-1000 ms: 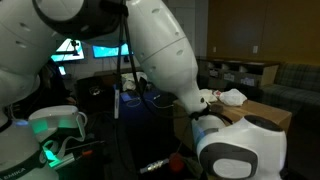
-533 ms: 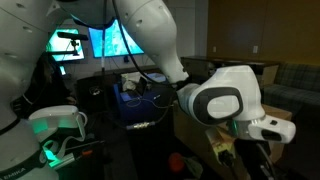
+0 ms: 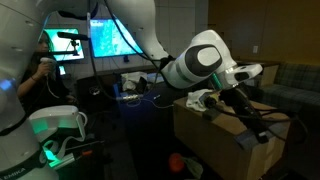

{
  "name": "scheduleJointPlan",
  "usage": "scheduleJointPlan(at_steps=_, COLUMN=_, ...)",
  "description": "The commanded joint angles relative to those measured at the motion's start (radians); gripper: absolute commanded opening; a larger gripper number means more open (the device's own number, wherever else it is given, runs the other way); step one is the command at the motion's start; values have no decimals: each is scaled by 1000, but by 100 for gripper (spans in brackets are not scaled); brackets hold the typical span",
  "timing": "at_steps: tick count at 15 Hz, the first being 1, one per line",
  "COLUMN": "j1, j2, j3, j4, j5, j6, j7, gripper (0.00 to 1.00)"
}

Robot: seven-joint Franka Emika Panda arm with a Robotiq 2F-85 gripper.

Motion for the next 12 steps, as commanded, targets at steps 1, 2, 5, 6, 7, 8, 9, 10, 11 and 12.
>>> scheduleJointPlan(at_steps=1, j1=67, j2=9, j3=-14, j4=53, j5=-75, j6=-22, j7=105, gripper=32)
scheduleJointPlan(at_steps=2, j1=65, j2=14, j3=3, j4=70, j5=-83, j6=-23, j7=113, gripper=32)
scheduleJointPlan(at_steps=5, j1=39, j2=59, j3=68, j4=150, j5=-80, j6=-37, j7=114, gripper=32)
scheduleJointPlan(at_steps=6, j1=27, j2=76, j3=90, j4=181, j5=-76, j6=-43, j7=105, gripper=32)
scheduleJointPlan(at_steps=7, j1=13, j2=98, j3=111, j4=216, j5=-71, j6=-50, j7=97, gripper=32)
scheduleJointPlan(at_steps=8, j1=-3, j2=122, j3=133, j4=254, j5=-67, j6=-58, j7=90, gripper=32)
scheduleJointPlan(at_steps=9, j1=-21, j2=151, j3=154, j4=299, j5=-63, j6=-76, j7=83, gripper=32)
scheduleJointPlan(at_steps=10, j1=-40, j2=175, j3=175, j4=337, j5=-60, j6=-88, j7=72, gripper=32)
scheduleJointPlan(at_steps=11, j1=-59, j2=205, j3=194, j4=385, j5=-59, j6=-108, j7=64, gripper=32)
scheduleJointPlan(at_steps=12, j1=-78, j2=232, j3=211, j4=428, j5=-57, j6=-123, j7=56, gripper=32)
